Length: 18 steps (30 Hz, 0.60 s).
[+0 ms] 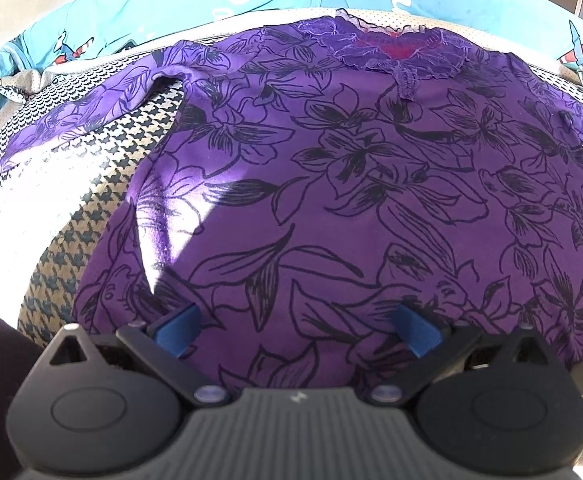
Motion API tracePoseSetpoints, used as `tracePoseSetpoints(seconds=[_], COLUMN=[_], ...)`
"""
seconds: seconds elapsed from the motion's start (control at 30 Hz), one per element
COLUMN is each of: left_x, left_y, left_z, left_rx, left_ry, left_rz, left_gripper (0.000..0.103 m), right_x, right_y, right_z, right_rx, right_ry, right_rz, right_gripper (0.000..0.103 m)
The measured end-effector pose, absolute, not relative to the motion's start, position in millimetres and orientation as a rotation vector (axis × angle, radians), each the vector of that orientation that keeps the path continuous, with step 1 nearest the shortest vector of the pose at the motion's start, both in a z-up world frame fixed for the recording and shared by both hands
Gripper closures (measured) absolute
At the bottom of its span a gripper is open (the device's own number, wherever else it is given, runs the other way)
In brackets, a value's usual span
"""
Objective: Fold clothes
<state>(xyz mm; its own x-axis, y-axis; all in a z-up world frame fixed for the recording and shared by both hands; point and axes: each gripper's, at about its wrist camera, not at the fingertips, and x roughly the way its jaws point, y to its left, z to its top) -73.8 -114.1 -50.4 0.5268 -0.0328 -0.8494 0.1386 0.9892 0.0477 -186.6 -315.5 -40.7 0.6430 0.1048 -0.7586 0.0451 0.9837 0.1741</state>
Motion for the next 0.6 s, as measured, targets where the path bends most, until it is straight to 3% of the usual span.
tracePoseSetpoints(seconds=[0.6], left_x=[-80], left_y=[-141], left_z=[-45], left_rx=[0.121], left_ry=[1.099], left_rz=[-0.129], left_gripper=[0.000], right_x=[-164], right_y=[-335], right_z=[-53], right_rx=[0.263], right_ry=[0.911], right_rz=[-0.139], right_gripper=[0.013])
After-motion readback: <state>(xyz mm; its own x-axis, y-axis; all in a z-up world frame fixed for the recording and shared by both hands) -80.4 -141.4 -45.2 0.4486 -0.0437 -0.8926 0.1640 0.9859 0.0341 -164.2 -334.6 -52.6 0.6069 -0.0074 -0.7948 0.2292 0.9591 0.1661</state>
